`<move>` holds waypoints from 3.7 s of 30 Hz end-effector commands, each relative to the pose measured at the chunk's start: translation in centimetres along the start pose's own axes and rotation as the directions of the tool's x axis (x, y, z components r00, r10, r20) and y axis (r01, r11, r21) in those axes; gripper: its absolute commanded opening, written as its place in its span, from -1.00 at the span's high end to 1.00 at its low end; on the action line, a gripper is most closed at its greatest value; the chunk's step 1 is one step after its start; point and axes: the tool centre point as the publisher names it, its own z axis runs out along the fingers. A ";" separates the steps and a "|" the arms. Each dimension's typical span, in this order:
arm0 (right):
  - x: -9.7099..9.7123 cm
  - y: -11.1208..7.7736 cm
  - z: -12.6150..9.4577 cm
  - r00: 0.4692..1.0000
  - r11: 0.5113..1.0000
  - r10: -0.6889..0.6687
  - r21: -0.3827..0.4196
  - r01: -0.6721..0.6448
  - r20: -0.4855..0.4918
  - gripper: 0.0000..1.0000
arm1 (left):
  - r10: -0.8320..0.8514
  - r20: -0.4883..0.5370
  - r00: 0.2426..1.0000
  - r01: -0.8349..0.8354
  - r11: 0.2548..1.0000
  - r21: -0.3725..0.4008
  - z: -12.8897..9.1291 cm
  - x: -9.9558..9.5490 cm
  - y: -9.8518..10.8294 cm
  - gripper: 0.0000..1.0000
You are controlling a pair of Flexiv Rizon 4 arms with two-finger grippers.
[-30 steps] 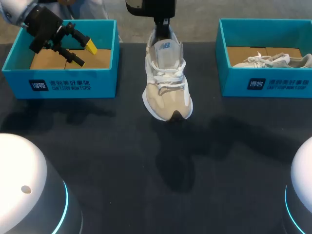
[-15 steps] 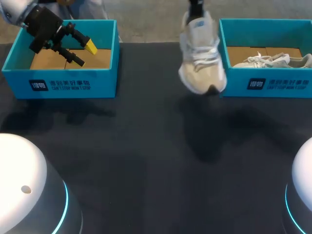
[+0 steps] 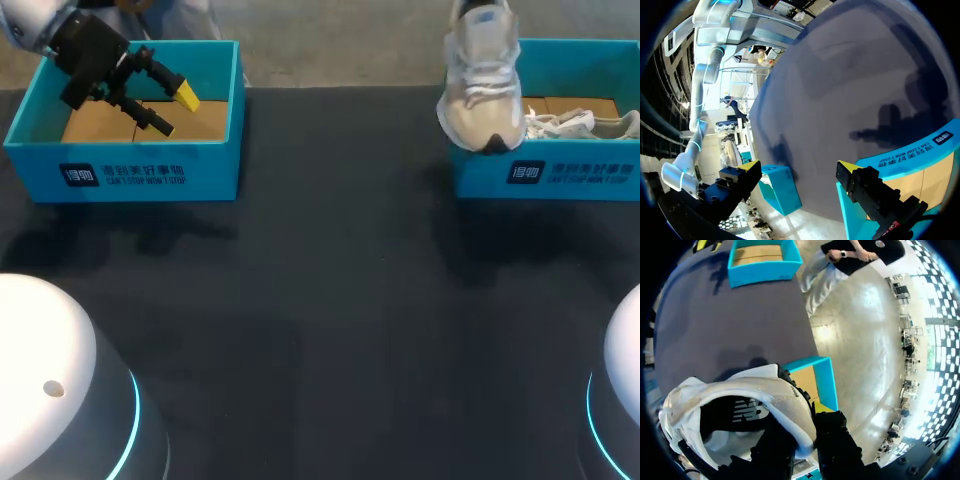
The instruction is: Take the shoe out of the shoebox, open the shoe tongue, remove and reinsert the insole, then place the shoe into the shoebox
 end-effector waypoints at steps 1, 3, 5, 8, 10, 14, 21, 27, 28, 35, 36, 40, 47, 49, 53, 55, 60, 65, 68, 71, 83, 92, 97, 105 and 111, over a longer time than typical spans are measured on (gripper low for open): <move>-1.4 -0.7 1.1 1.000 1.000 0.002 -0.009 -0.002 -0.010 1.00 | 0.001 -0.003 1.000 -0.001 1.000 0.001 0.0 0.0 0.0 -1.00; -1.6 -0.9 1.1 1.000 1.000 0.024 -0.006 -0.024 -0.011 1.00 | 0.001 -0.003 1.000 -0.001 1.000 0.001 0.0 0.0 0.0 -1.00; -1.6 -0.9 1.1 1.000 1.000 0.024 -0.006 -0.024 -0.011 1.00 | 0.001 -0.003 1.000 -0.001 1.000 0.001 0.0 0.0 0.0 -1.00; -1.6 -0.9 1.1 1.000 1.000 0.024 -0.006 -0.024 -0.011 1.00 | 0.001 -0.003 1.000 -0.001 1.000 0.001 0.0 0.0 0.0 -1.00; -1.6 -0.9 1.1 1.000 1.000 0.024 -0.006 -0.024 -0.011 1.00 | 0.001 -0.003 1.000 -0.001 1.000 0.001 0.0 0.0 0.0 -1.00; -1.6 -0.9 1.1 1.000 1.000 0.024 -0.006 -0.024 -0.011 1.00 | 0.001 -0.003 1.000 -0.001 1.000 0.001 0.0 0.0 0.0 -1.00; -1.6 -0.9 1.1 1.000 1.000 0.024 -0.006 -0.024 -0.011 1.00 | 0.001 -0.003 1.000 -0.001 1.000 0.001 0.0 0.0 0.0 -1.00; -3.5 -2.8 2.8 0.999 0.998 -0.033 -0.058 0.035 0.031 1.00 | 0.001 -0.003 1.000 -0.001 1.000 0.001 0.0 0.0 0.0 -1.00; -3.9 -3.4 3.3 0.997 0.995 -0.061 -0.079 0.064 0.038 1.00 | 0.001 -0.003 1.000 -0.001 1.000 0.001 0.0 0.0 0.0 -1.00; -7.5 -7.4 6.3 0.991 0.990 -0.105 -0.086 0.112 0.083 1.00 | 0.001 -0.003 1.000 -0.001 1.000 0.001 0.0 0.0 0.0 -1.00; -7.9 -7.8 6.6 0.991 0.990 -0.105 -0.084 0.112 0.085 1.00 | 0.001 -0.003 1.000 -0.001 1.000 0.001 0.0 0.0 0.0 -1.00; -10.2 -10.0 8.3 0.991 0.995 -0.093 -0.028 0.096 0.095 1.00 | 0.001 -0.003 1.000 -0.001 1.000 0.001 0.0 0.0 0.0 -1.00; -13.2 -13.3 11.2 0.994 0.997 -0.047 0.069 0.040 0.102 1.00 | 0.001 -0.003 1.000 -0.001 1.000 0.001 0.0 0.0 0.0 -1.00; -13.8 -14.1 12.1 0.995 0.995 -0.022 0.096 0.012 0.101 1.00 | 0.001 -0.003 1.000 -0.001 1.000 0.001 0.0 0.0 0.0 -1.00; -14.8 -15.7 13.3 0.996 0.995 0.020 0.097 -0.029 0.088 1.00 | 0.001 -0.003 1.000 -0.001 1.000 0.001 0.0 0.0 0.0 -1.00; -15.3 -16.4 13.9 0.995 0.992 0.040 0.116 -0.050 0.088 1.00 | 0.001 -0.003 1.000 -0.001 1.000 0.001 0.0 0.0 0.0 -1.00; -16.1 -18.0 15.1 0.994 0.987 0.084 0.128 -0.093 0.076 1.00 | 0.001 -0.003 1.000 -0.001 1.000 0.001 0.0 0.0 0.0 -1.00; -16.8 -19.5 16.6 0.988 0.975 0.135 0.168 -0.145 0.069 1.00 | 0.001 -0.003 1.000 -0.001 1.000 0.001 0.0 0.0 0.0 -1.00; -17.2 -20.4 16.9 0.985 0.970 0.158 0.176 -0.168 0.069 1.00 | 0.001 -0.003 1.000 -0.001 1.000 0.001 0.0 0.0 0.0 -1.00; -17.6 -21.1 17.0 0.977 0.960 0.198 0.185 -0.209 0.072 1.00 | 0.001 -0.003 1.000 -0.001 1.000 0.001 0.0 0.0 0.0 -1.00; -17.2 -24.0 16.5 0.695 0.629 0.706 0.331 -0.703 0.135 1.00 | 0.001 -0.003 1.000 -0.001 1.000 0.001 0.0 0.0 0.0 -1.00; -15.6 -23.7 15.4 0.430 0.329 0.855 0.337 -0.882 0.292 1.00 | 0.001 -0.003 1.000 -0.001 1.000 0.001 0.0 0.0 0.0 -1.00; -15.0 -24.3 15.6 0.226 0.082 0.875 0.329 -0.941 0.428 1.00 | 0.001 -0.003 1.000 -0.001 1.000 0.001 0.0 0.0 0.0 -1.00; -14.4 -25.2 16.1 0.050 -0.110 0.874 0.297 -0.948 0.483 1.00 | 0.001 -0.003 1.000 -0.001 1.000 0.001 0.0 0.0 0.0 -1.00; -14.3 -25.1 16.1 0.027 -0.124 0.881 0.285 -0.950 0.473 1.00 | 0.001 -0.003 1.000 -0.001 1.000 0.001 0.0 0.0 0.0 -1.00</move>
